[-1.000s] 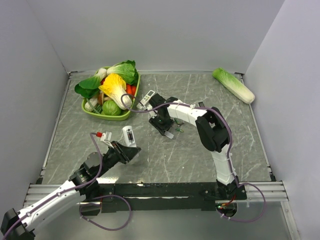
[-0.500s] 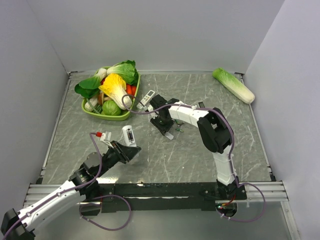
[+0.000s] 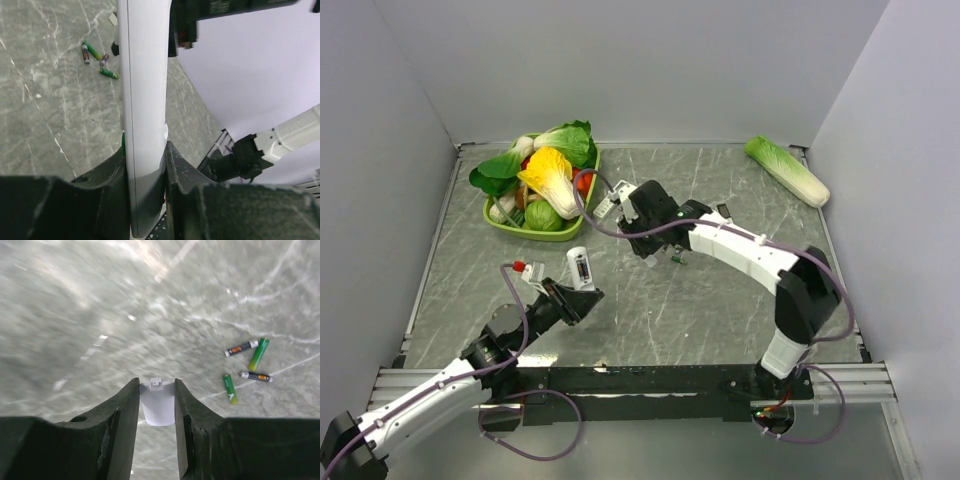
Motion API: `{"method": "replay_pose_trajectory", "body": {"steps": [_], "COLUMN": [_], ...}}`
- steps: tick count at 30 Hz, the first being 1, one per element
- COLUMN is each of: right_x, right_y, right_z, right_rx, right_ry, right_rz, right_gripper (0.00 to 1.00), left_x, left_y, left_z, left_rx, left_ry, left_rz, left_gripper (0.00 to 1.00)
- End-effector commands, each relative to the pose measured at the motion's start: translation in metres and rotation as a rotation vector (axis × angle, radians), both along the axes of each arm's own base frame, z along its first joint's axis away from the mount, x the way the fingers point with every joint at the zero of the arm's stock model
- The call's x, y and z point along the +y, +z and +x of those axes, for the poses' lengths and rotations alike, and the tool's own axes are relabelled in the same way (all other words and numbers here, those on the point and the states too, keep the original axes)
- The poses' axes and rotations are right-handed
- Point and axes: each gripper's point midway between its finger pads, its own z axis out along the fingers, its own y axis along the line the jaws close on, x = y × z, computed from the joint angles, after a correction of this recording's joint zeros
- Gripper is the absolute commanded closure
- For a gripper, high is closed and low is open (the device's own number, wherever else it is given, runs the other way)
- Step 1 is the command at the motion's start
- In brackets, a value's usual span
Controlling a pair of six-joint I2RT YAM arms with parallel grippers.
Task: Load the batteries into the remote control
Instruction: Pick up the battery cover at the center of the board, then load the battery cover into the remote control.
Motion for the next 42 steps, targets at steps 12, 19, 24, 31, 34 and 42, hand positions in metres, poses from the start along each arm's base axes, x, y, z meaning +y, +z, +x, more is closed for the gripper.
{"method": "replay_pose_trajectory", "body": {"steps": [12,19,24,31,34,42], "right_x": [0.038,0.047,0.059,0.074,0.079,0.093], "right_y": [0.185,0.228,0.227,0.222,0.214,0.204], "right_z": [-0.050,-0.074,-0.088,-0.094,-0.094,-0.098], "right_rx": [-0.469,-0.562,-0.591,-0.604,-0.596,-0.606], "right_ry": [-0.234,-0.278,-0.312,-0.301,-0.300,-0.274], "right_rz": [0.585,0.823,0.878,0.896,0.890,0.886], "right_gripper": [0.76,0.74,0.74,0.74,0.74,0.74], "left_x": [-0.002,-0.007,-0.010,-0.011,-0.011,-0.012], "left_y": [0.008,0.011,0.022,0.031,0.033,0.039], "left_z": [0.006,0.010,0.012,0.013,0.012,0.009], "left_rx": [-0.149,-0.139,-0.168,-0.197,-0.203,-0.208], "left_ry": [0.007,0.006,0.007,0.008,0.005,-0.004], "left_rz": [0.026,-0.013,-0.051,-0.070,-0.077,-0.094], "left_gripper": [0.99,0.98,0.98,0.98,0.98,0.98]}}
